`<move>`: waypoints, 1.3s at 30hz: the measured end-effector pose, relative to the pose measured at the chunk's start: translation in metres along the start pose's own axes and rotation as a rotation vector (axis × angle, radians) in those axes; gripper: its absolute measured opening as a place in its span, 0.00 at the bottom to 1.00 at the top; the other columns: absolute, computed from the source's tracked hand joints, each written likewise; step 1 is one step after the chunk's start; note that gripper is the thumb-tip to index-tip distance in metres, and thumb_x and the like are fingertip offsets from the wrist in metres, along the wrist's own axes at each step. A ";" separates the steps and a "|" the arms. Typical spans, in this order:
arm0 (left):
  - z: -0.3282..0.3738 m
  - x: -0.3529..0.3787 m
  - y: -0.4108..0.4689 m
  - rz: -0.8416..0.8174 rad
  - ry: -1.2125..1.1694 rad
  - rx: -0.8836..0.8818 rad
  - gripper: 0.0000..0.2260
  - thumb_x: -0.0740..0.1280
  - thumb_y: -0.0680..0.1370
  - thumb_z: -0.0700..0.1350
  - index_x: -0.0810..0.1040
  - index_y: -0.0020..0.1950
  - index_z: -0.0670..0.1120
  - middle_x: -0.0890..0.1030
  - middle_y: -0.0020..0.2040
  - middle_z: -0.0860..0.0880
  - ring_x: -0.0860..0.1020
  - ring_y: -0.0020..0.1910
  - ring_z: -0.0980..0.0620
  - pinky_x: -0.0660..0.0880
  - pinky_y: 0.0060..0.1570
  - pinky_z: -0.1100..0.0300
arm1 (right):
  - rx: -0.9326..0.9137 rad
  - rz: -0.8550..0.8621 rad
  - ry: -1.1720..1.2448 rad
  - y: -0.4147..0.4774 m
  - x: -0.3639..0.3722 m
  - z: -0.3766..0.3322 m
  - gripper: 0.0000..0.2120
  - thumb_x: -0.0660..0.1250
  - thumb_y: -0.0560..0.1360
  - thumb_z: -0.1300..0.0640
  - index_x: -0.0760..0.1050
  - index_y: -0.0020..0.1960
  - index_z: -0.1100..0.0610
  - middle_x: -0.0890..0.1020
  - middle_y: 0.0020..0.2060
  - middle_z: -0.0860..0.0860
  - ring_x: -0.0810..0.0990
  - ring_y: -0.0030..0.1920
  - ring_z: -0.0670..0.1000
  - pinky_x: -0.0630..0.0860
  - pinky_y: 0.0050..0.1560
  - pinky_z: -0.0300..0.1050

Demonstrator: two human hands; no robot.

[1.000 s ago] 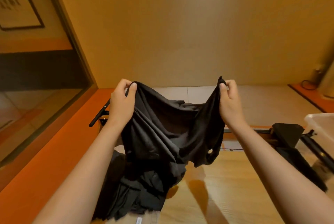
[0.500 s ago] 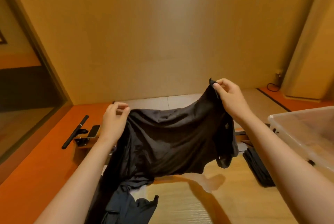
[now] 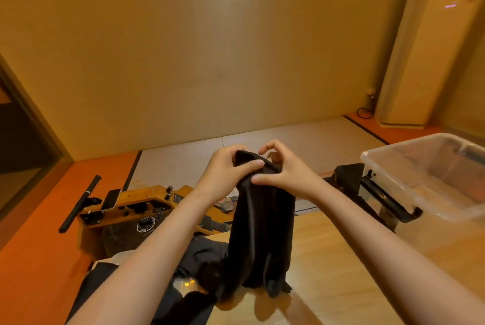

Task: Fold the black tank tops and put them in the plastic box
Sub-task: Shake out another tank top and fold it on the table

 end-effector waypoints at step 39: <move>-0.065 -0.139 -0.053 0.201 0.101 -0.400 0.07 0.71 0.74 0.40 0.82 0.51 0.46 0.84 0.47 0.50 0.80 0.47 0.57 0.72 0.48 0.64 | 0.206 -0.002 0.129 0.000 -0.006 0.082 0.09 0.71 0.73 0.63 0.77 0.52 0.55 0.79 0.51 0.50 0.81 0.48 0.47 0.79 0.45 0.39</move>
Point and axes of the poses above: each hand's wrist, its own y-axis towards the middle knuckle, its own x-axis out of the palm, z = x × y, the point moved 1 cm from there along y, towards the middle knuckle
